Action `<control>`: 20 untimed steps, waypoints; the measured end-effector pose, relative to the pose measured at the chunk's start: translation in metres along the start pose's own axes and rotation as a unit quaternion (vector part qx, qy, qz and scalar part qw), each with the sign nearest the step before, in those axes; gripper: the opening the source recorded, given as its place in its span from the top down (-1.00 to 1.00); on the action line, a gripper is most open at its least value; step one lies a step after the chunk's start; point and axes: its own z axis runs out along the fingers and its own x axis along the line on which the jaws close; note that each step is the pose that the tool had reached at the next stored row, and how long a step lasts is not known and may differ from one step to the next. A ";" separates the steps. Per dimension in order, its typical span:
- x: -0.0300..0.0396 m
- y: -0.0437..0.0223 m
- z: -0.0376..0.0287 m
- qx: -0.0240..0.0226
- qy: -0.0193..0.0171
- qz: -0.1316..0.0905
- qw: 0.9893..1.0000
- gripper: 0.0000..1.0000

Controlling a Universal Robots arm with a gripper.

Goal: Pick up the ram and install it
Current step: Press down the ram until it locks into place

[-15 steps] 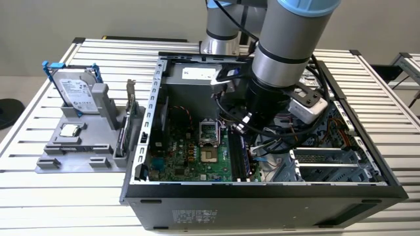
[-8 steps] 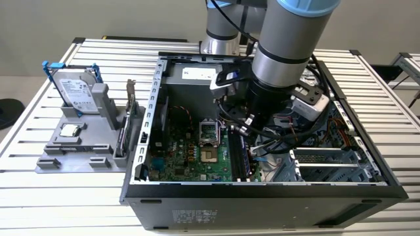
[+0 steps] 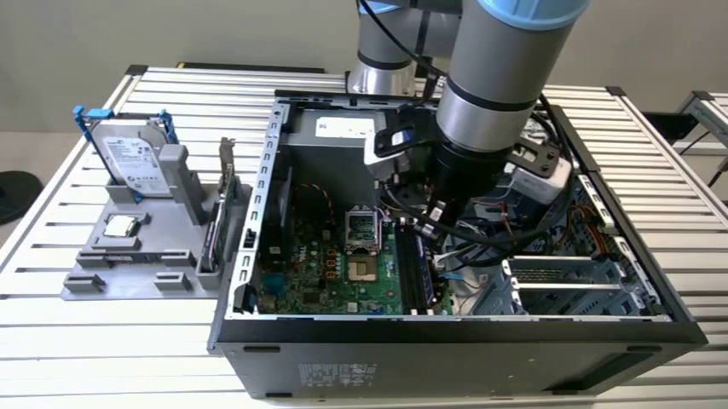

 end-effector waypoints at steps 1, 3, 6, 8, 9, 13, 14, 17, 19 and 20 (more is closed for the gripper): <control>0.0000 0.0000 0.0001 0.000 0.000 -0.006 1.000 1.00; 0.0000 0.0000 0.0003 0.000 0.000 -0.020 1.000 1.00; 0.0000 0.0000 0.0006 -0.001 0.001 -0.041 0.999 1.00; 0.0000 0.0000 0.0008 -0.001 0.001 -0.057 0.998 1.00; 0.0000 0.0000 0.0009 -0.002 0.001 -0.064 0.998 1.00; 0.0000 -0.0001 0.0016 -0.002 0.001 -0.095 0.995 1.00; 0.0000 0.0000 0.0017 -0.003 0.001 -0.103 0.995 1.00; 0.0000 -0.0001 0.0022 -0.003 0.002 -0.126 0.992 1.00; 0.0000 0.0000 0.0026 -0.003 0.002 -0.140 0.990 1.00; 0.0001 -0.0001 0.0029 -0.004 0.002 -0.148 0.989 1.00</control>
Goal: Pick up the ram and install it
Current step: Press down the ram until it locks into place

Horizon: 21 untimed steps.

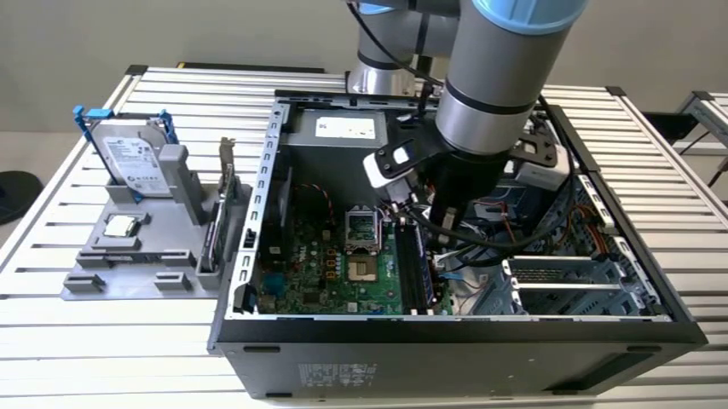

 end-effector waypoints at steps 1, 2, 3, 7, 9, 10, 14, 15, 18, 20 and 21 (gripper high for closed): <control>0.0000 0.0000 0.0003 0.000 0.000 -0.008 1.000 1.00; 0.0000 0.0000 0.0005 0.000 0.000 -0.015 1.000 1.00; 0.0000 0.0000 0.0007 -0.001 0.000 -0.022 1.000 1.00; 0.0000 0.0000 0.0017 -0.001 0.001 -0.050 0.999 1.00; 0.0000 -0.0001 0.0022 -0.002 0.001 -0.064 0.998 1.00; 0.0001 -0.0001 0.0025 -0.002 0.001 -0.071 0.997 1.00; 0.0000 -0.0003 0.0039 -0.002 0.001 -0.099 0.995 1.00; 0.0000 -0.0004 0.0044 -0.003 0.002 -0.105 0.994 1.00; 0.0000 -0.0007 0.0063 -0.003 0.002 -0.122 0.993 1.00; 0.0000 -0.0009 0.0080 -0.003 0.003 -0.130 0.991 1.00; 0.0000 -0.0009 0.0090 -0.003 0.003 -0.135 0.991 1.00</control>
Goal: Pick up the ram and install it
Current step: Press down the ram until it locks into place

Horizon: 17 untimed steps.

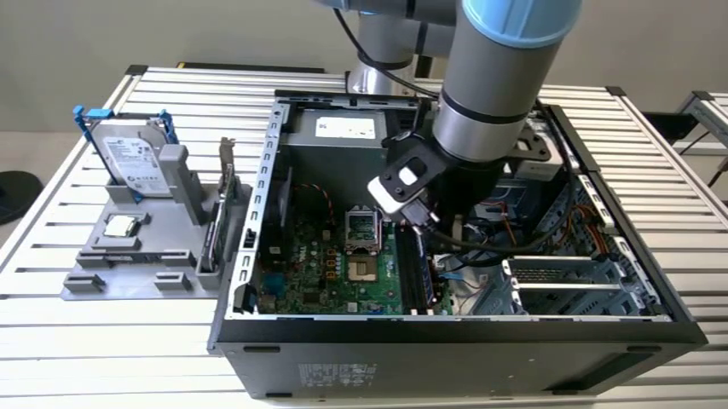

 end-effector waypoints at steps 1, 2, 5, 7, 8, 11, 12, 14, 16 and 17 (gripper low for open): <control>0.0000 -0.0001 0.0009 0.000 0.000 -0.004 1.000 1.00; 0.0000 -0.0002 0.0019 0.000 0.001 -0.008 1.000 1.00; 0.0001 -0.0003 0.0048 0.000 0.001 -0.019 1.000 1.00; 0.0001 -0.0004 0.0065 0.000 0.001 -0.024 1.000 1.00; 0.0001 -0.0004 0.0072 0.000 0.001 -0.025 1.000 1.00; 0.0001 -0.0004 0.0082 0.000 0.001 -0.026 1.000 1.00; 0.0001 -0.0004 0.0085 0.000 0.001 -0.026 1.000 1.00; 0.0002 -0.0004 0.0091 0.000 0.001 -0.026 1.000 1.00; 0.0002 -0.0005 0.0100 0.000 0.001 -0.025 1.000 1.00; 0.0002 -0.0005 0.0103 0.000 0.001 -0.025 1.000 1.00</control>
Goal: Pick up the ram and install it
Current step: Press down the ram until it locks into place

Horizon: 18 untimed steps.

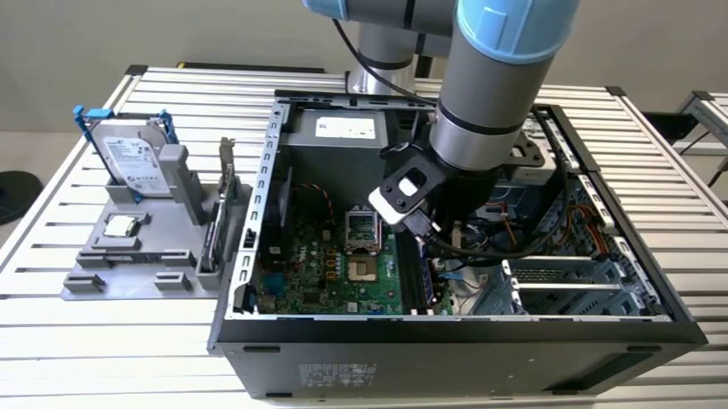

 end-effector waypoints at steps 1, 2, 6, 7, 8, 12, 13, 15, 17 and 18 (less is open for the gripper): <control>0.0000 0.0000 0.0001 0.000 0.000 0.000 1.000 1.00; 0.0000 0.0000 0.0001 0.000 0.000 0.000 1.000 1.00; 0.0000 0.0000 0.0003 0.000 0.000 0.000 1.000 1.00; 0.0000 0.0000 0.0008 0.000 0.000 0.000 1.000 1.00; 0.0001 0.0000 0.0015 0.000 0.000 0.000 1.000 1.00; 0.0001 -0.0001 0.0049 0.000 0.000 0.000 1.000 1.00; 0.0001 -0.0001 0.0058 0.000 0.000 0.000 1.000 1.00; 0.0001 -0.0001 0.0074 0.000 0.000 0.000 1.000 1.00; 0.0001 -0.0001 0.0087 0.000 0.000 0.000 1.000 1.00; 0.0001 -0.0001 0.0093 0.000 0.000 0.000 1.000 1.00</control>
